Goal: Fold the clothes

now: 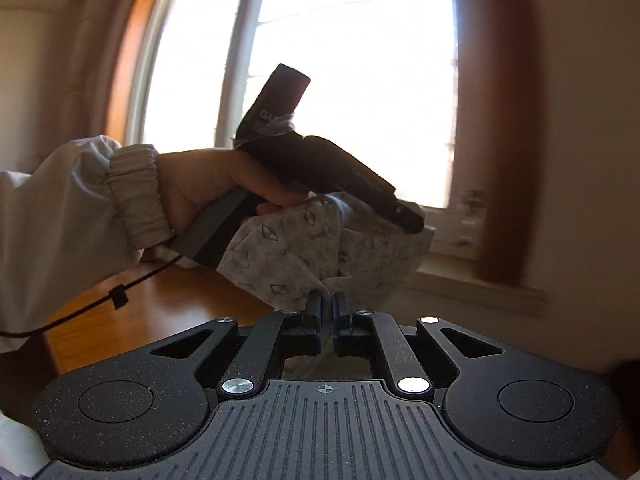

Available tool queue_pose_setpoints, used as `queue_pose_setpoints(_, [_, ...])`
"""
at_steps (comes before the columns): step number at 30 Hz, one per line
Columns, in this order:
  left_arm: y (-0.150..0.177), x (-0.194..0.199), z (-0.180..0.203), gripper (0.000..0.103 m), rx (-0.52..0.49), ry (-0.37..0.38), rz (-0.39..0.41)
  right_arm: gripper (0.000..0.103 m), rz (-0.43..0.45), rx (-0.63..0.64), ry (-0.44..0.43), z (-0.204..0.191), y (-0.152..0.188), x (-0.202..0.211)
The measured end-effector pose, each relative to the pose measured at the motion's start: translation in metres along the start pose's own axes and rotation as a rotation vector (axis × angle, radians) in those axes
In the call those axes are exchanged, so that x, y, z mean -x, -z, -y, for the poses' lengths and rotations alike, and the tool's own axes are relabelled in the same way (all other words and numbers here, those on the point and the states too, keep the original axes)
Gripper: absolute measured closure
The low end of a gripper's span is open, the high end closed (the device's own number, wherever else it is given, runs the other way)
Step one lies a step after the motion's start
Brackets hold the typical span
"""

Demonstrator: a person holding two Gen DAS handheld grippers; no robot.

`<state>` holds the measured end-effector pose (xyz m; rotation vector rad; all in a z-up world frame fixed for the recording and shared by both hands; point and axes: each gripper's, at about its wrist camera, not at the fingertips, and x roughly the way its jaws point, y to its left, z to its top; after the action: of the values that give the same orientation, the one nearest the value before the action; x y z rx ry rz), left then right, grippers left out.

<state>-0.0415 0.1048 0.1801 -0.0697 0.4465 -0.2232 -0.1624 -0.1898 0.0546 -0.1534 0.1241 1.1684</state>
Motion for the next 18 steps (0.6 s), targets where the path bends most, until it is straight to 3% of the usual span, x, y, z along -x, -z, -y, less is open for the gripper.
queue_pose_setpoints(5, [-0.005,-0.090,0.054,0.091,0.027,0.108,-0.047,0.096,-0.033,-0.151,0.168,0.062,0.038,0.041])
queue_pose_setpoints(8, [0.006,-0.134,0.076,0.069,0.050,0.144,-0.114,0.092,-0.074,-0.263,0.253,0.095,0.069,0.058])
queue_pose_setpoints(9, [0.009,-0.135,0.074,0.053,0.051,0.144,-0.117,0.090,-0.092,-0.290,0.260,0.099,0.080,0.060])
queue_pose_setpoints(10, [0.011,-0.136,0.071,0.043,0.050,0.143,-0.118,0.080,-0.110,-0.318,0.267,0.104,0.090,0.062])
queue_pose_setpoints(11, [0.014,-0.136,0.069,0.043,0.050,0.142,-0.119,0.062,-0.128,-0.345,0.275,0.108,0.100,0.064])
queue_pose_setpoints(12, [0.017,-0.136,0.067,0.043,0.050,0.142,-0.120,0.051,-0.137,-0.364,0.275,0.111,0.106,0.064])
queue_pose_setpoints(18, [0.043,-0.114,0.029,0.037,0.051,0.099,-0.091,0.040,-0.145,-0.438,0.282,0.120,0.107,0.043])
